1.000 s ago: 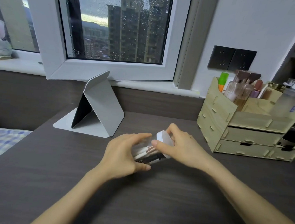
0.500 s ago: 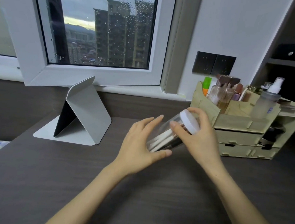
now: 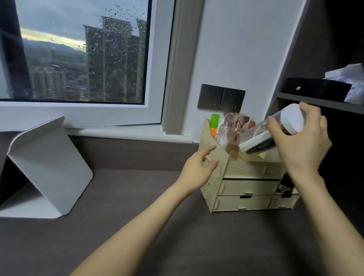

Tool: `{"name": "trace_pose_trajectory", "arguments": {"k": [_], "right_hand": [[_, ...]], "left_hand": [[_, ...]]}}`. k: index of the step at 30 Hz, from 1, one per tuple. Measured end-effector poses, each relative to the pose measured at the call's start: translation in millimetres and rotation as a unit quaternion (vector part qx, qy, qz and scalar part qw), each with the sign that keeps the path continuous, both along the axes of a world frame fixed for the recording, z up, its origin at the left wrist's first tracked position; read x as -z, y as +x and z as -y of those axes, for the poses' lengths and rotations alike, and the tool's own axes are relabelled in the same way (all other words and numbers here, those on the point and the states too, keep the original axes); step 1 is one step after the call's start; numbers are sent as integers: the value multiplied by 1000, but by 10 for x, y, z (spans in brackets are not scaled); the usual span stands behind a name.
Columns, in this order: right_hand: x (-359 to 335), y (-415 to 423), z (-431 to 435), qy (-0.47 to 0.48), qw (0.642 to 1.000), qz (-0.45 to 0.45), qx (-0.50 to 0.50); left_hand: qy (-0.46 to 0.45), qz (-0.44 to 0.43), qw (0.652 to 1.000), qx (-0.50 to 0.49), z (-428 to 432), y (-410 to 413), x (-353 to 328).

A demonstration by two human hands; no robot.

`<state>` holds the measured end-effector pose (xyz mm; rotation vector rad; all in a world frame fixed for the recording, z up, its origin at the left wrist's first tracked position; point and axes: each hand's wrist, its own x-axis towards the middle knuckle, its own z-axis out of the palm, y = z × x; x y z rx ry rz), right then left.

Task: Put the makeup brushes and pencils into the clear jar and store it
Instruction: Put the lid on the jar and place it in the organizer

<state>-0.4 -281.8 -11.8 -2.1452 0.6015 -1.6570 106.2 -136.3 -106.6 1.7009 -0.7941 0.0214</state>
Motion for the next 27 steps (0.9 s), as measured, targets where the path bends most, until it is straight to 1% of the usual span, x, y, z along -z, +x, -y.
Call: {"name": "trace_pose_trajectory", "arguments": {"k": [5, 11, 16, 19, 23, 27], "right_hand": [[0, 248, 256, -31, 997, -72, 7], [-21, 525, 495, -44, 983, -175, 20], [-76, 671, 636, -48, 967, -251, 21], [-80, 735, 619, -56, 950, -307, 3], [-77, 757, 607, -44, 950, -310, 2], [-50, 746, 600, -56, 945, -322, 25]], "left_hand": [[-11, -39, 999, -23, 426, 39, -87], [-14, -41, 996, -72, 643, 77, -95], [-13, -39, 997, -60, 643, 126, -75], [-18, -47, 997, -55, 633, 118, -77], [-21, -52, 997, -54, 636, 113, -76], [-21, -56, 997, -54, 648, 117, -61]]}}
